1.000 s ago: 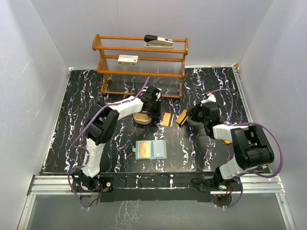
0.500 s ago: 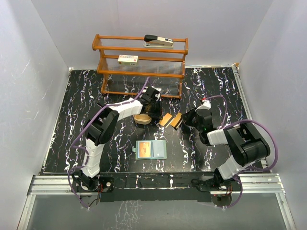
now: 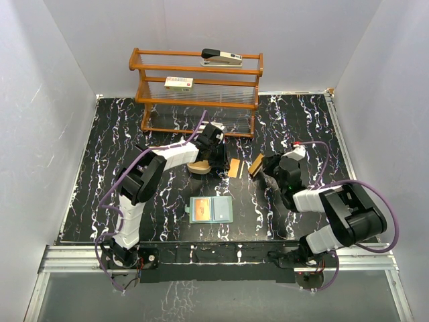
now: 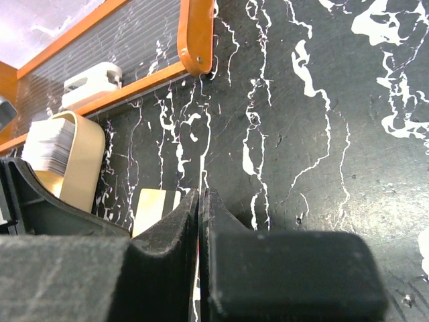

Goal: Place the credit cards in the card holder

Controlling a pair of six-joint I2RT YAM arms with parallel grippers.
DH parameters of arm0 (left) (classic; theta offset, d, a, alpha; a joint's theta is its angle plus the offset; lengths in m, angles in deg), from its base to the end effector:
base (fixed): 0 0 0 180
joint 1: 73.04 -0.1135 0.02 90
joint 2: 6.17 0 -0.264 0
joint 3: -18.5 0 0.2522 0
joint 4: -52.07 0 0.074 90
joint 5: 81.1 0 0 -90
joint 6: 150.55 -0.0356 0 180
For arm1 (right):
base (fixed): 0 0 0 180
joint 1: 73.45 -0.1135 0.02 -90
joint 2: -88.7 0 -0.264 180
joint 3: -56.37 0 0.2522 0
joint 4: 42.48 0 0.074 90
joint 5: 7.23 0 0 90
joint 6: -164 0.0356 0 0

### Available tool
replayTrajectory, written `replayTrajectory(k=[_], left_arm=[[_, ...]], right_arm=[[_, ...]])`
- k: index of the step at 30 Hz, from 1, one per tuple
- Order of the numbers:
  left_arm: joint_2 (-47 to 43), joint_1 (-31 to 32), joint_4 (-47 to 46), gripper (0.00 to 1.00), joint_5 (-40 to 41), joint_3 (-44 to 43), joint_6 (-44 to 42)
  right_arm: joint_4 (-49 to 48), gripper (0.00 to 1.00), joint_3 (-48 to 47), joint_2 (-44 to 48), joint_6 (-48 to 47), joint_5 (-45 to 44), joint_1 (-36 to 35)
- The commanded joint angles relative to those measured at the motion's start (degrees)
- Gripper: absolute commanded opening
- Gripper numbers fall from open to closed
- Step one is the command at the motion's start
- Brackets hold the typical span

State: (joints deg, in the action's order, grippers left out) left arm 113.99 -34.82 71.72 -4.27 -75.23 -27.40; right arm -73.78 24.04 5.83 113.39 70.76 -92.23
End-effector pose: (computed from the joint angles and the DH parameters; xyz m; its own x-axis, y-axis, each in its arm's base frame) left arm 0.3515 -0.2872 0.1512 -0.8711 0.0083 -0.4910 0.2989 0.8023 -0.5167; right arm 0.2393 0.0736 0.1449 -0.3229 0.5458 -0.7732 0.0984 0.8319 0.5462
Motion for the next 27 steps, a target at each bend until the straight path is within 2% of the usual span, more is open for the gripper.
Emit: replayTrajectory(k=[1, 9, 15, 20, 23, 27], left_arm=[[1.8, 1.0, 6.9, 0.00, 0.7, 1.9, -0.5], [2.6, 1.1, 6.0, 0.00, -0.4, 2.3, 0.6], [3.0, 1.2, 6.1, 0.00, -0.4, 2.7, 0.8], [2.2, 1.3, 5.8, 0.00, -0.7, 4.3, 2.0], [1.7, 1.4, 5.5, 0.00, -1.2, 5.2, 2.8], [1.7, 1.5, 5.6, 0.01, -2.0, 5.3, 3.6]], right_arm=[[-7.0, 0.00, 1.7, -2.2, -4.4, 3.5, -0.3], [-15.2, 0.00, 3.8, -9.0, -3.3, 3.8, -4.2], [-24.7, 0.00, 6.0, -12.0, 0.6, 2.2, -4.4], [-18.6, 0.00, 6.2, -5.6, 3.3, -8.4, -4.4], [-13.3, 0.00, 4.1, -2.5, -0.7, -11.2, -4.4], [-12.1, 0.00, 4.0, -1.2, -5.9, -12.7, -4.4]])
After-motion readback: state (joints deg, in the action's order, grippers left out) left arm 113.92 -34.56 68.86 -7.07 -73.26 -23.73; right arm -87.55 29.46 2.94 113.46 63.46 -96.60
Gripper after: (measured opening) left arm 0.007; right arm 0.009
